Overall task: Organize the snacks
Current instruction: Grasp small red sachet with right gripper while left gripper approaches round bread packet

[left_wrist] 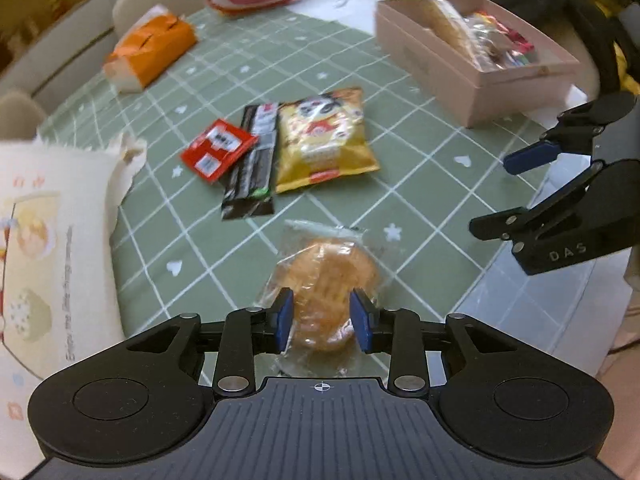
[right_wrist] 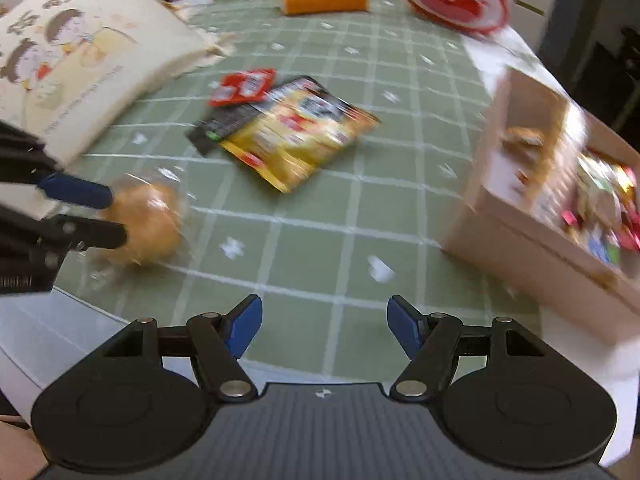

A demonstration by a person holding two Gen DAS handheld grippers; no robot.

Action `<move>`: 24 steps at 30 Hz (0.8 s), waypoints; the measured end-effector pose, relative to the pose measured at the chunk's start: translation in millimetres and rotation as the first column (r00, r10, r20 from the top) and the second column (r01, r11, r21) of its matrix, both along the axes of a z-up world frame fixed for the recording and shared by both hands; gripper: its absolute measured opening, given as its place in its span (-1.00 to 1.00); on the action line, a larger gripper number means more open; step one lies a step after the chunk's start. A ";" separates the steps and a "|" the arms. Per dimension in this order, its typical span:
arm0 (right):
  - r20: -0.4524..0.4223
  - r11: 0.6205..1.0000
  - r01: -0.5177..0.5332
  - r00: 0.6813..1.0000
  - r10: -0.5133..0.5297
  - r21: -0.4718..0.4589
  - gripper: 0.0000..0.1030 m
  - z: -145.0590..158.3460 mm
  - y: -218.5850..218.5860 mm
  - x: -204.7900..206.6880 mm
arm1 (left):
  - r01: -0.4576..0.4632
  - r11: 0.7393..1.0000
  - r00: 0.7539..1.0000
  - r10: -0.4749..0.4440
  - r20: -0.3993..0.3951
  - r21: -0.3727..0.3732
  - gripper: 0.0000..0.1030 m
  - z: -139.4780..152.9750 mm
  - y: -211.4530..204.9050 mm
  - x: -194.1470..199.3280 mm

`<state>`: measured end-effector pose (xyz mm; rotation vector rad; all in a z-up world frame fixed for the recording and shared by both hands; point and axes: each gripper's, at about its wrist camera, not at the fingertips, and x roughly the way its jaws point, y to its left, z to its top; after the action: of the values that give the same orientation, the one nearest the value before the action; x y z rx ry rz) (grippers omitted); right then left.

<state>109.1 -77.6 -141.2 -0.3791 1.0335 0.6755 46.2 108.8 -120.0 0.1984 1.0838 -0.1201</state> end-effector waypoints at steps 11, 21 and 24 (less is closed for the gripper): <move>0.017 0.995 0.095 0.995 -0.095 -0.001 0.48 -13.0 -28.6 -15.4 | -0.040 0.993 0.999 0.041 0.010 -0.113 0.33 2.6 11.1 12.0; 0.001 0.992 0.126 0.992 -0.126 0.002 0.66 -14.5 -36.9 -18.1 | -0.141 0.951 0.990 0.130 -0.059 -0.273 0.56 -19.3 48.2 30.7; 0.001 0.994 0.113 0.994 -0.113 -0.012 0.66 -13.5 -32.5 -16.7 | -0.171 0.933 0.984 0.147 -0.100 -0.316 0.55 -29.0 54.7 35.0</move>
<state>92.5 -110.1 -154.8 -0.3292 1.0512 0.5681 81.2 163.5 -149.0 -0.1922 1.1342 -0.1592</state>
